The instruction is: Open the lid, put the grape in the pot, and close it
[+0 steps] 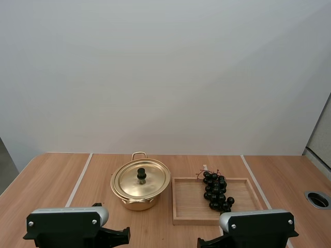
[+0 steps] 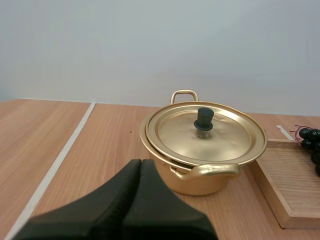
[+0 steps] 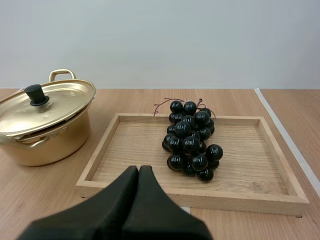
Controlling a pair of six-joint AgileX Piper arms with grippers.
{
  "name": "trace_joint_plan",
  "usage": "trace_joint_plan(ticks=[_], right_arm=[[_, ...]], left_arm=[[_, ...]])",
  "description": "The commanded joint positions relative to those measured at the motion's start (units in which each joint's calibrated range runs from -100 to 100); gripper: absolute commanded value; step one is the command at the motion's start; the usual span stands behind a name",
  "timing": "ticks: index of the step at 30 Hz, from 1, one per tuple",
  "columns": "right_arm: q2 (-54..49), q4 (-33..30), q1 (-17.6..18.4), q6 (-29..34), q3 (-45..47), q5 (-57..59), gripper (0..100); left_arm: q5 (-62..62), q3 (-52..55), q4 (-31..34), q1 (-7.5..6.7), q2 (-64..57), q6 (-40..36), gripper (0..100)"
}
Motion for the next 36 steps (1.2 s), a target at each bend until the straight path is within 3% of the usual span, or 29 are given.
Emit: trace_joint_plan(ticks=[1,20,26,36], right_arm=[[-0.4,0.2,-0.2,0.2,0.0,-0.3,0],[-0.4,-0.8,-0.2,0.2,-0.2,0.4,0],[-0.4,-1.3,-0.2,0.2,-11.0,6.9,0],[-0.4,-2.0,-0.2,0.2,-23.4,6.8,0]], left_arm=[[-1.7,0.1,0.0,0.1,-0.4,0.1,0],[-1.8,-1.9,0.0,0.1,-0.4,-0.2,0],[-1.7,-12.5,0.0,0.1,-0.4,1.5,0],[4.0,-28.2,0.0,0.1,-0.4,3.3,0]])
